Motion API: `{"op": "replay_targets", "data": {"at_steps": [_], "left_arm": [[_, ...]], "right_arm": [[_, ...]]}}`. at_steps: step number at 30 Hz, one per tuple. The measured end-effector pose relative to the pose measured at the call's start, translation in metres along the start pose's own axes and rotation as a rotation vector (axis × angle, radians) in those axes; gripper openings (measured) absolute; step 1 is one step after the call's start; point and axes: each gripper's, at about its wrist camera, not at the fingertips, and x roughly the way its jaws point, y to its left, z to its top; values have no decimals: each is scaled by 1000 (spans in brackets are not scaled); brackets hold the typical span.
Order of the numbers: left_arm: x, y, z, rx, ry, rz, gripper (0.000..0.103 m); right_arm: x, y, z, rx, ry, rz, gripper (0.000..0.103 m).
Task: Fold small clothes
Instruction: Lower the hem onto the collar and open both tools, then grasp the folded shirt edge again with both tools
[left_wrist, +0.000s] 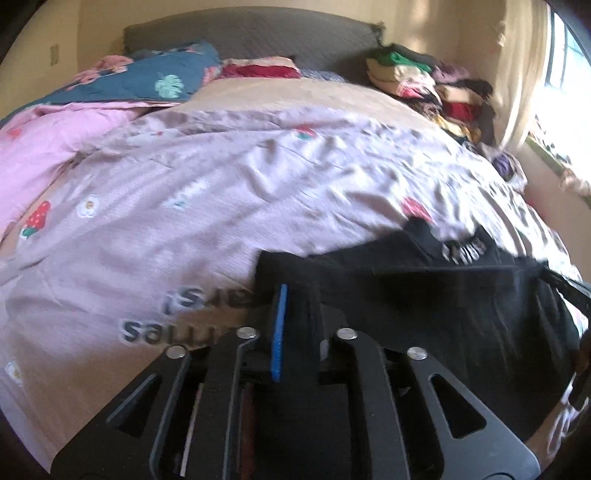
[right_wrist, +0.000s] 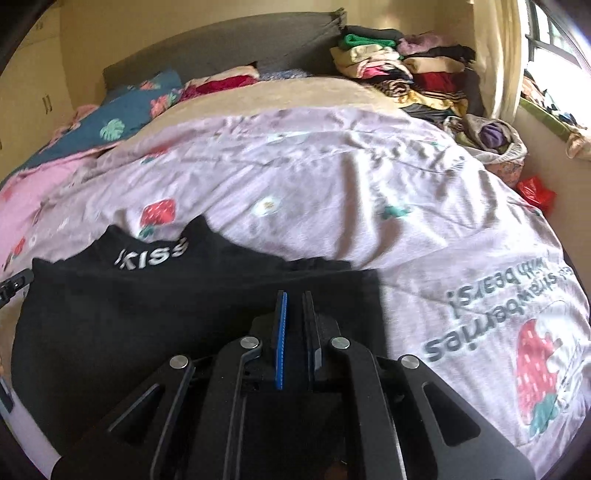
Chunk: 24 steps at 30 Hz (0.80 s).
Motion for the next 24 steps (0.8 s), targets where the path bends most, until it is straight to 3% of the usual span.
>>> {"op": "replay_targets", "data": {"at_steps": [2,4,7,9,10,11,12,13,14,19,24], "left_arm": [[2,14,3,-42,12,6,30],[5,24,5,-76,37,-11,43],[12,31,3,-111,75,-66,58],[20,29,-3,-119,108,-101,58],[22,27,-5,-109,112,-95,55],[23,24,-7,-96,108,-89,36],[22,21,-8,-92,101,-104,26],[19,19,-8,-88,90,-105,13],[15,16,-6,-69,73,-88,8],[-12,13,6,-38,-35,-64,5],[-16,12,14,-16,-85,-36,5]], "right_arm": [[-3,-13,1,16,-4,-20,22],[-3,-26,1,38,10,-19,44],[0,-37,-2,53,39,-16,47],[6,-37,-5,58,59,3,47],[9,-36,-7,58,66,10,47],[10,-35,-8,55,69,18,37],[10,-33,-9,48,67,31,14],[8,-32,-9,47,60,35,9],[5,-31,-8,49,51,36,9],[-23,-33,1,71,-54,32,8],[-27,-37,12,94,-115,11,8]]}}
